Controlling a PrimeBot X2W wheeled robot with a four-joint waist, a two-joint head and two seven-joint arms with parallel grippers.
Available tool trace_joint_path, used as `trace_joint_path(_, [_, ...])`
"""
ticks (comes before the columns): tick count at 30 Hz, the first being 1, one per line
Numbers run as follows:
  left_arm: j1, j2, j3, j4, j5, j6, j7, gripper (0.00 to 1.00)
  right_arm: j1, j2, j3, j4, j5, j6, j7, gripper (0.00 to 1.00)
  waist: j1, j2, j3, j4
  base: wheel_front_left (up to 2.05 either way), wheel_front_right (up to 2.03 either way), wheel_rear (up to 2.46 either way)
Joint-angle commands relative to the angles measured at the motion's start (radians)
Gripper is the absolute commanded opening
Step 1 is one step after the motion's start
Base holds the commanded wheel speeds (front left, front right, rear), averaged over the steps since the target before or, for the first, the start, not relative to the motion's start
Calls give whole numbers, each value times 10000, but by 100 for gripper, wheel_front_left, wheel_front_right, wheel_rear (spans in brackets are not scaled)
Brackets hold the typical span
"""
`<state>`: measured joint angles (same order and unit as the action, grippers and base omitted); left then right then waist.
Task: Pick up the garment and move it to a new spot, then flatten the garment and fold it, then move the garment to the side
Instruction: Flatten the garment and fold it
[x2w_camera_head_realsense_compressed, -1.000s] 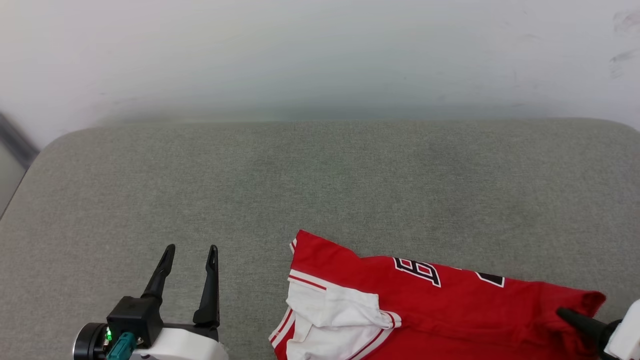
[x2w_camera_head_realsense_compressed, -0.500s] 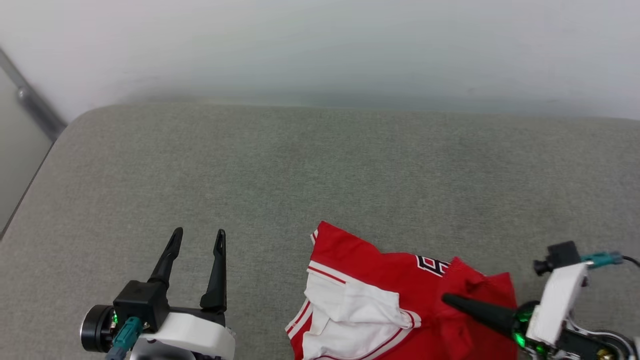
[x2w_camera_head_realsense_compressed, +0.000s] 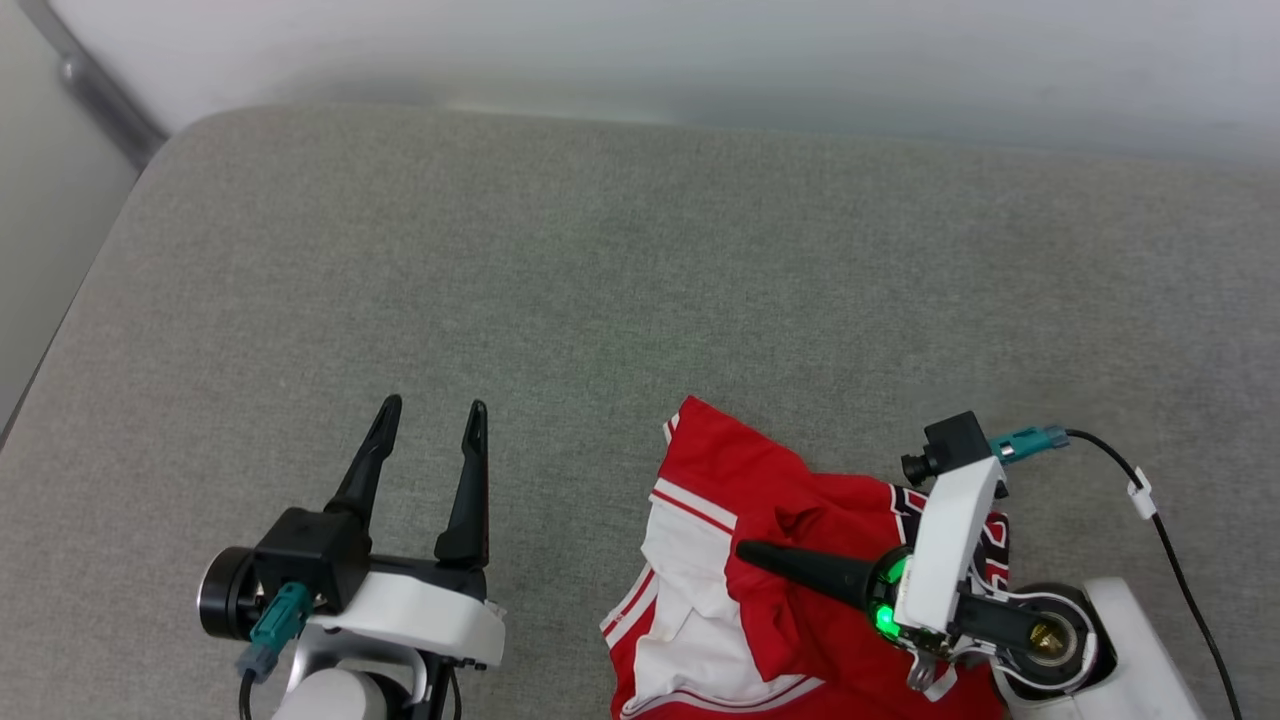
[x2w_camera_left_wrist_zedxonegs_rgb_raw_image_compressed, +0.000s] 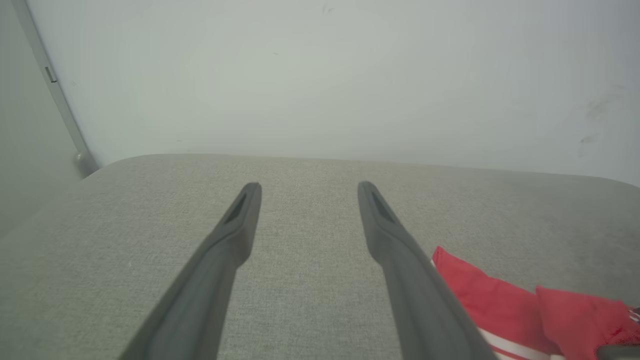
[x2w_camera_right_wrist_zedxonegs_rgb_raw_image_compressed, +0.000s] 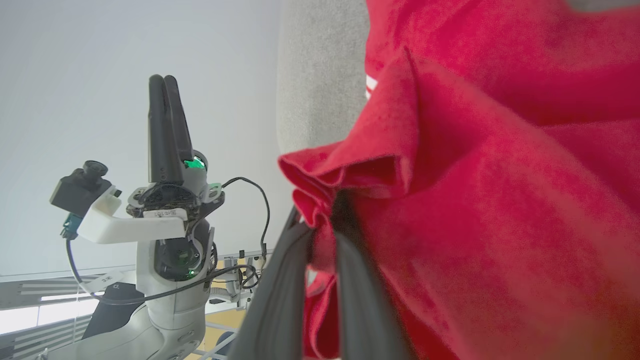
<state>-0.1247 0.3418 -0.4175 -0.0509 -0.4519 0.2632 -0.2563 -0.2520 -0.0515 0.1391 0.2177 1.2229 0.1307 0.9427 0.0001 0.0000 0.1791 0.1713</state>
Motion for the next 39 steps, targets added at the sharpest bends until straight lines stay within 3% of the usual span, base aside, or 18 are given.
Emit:
trace_joint_path(1, [-239,-68,22,91,72,-106,-52,100,-262,16,212,213,-297,0,-293,0,-1,0,313,149,0,0,0])
trace_joint_path(3, [-343,-164,36,193,114,-207,-73,100,-382,18,417,457,-582,0,-636,0,-1,0,439,191,0,0,0])
trace_joint_path(4, [-392,-211,47,241,118,-231,-80,100,-453,16,478,546,-655,0,-832,33,-1,0,482,192,0,0,0])
trace_joint_path(5, [-429,-252,68,281,148,-259,-84,100,-480,16,588,652,-678,0,-959,100,-1,0,515,186,0,0,0])
trace_joint_path(11, [-428,-419,229,486,268,-404,-104,100,-635,-66,1297,597,-642,0,-1393,100,-1,0,469,24,0,0,0])
trace_joint_path(17, [-288,-459,316,591,380,-532,-108,100,-771,-499,2172,-503,-726,0,-1995,100,-1,0,112,-291,0,0,0])
trace_joint_path(24, [17,-383,576,567,520,-441,-98,100,-720,-1545,2277,-1043,-2866,-2,-4750,100,-1,0,-310,-878,0,0,0])
trace_joint_path(30, [403,-306,832,653,525,-328,-88,100,-249,-2005,380,-464,-5835,-2,-7604,100,-1,0,-703,-1519,0,0,0])
trace_joint_path(39, [794,-236,1111,698,603,-259,-88,100,929,-1526,-1906,-1464,-9032,-2,-9554,100,-1,0,-1127,-1999,0,0,0])
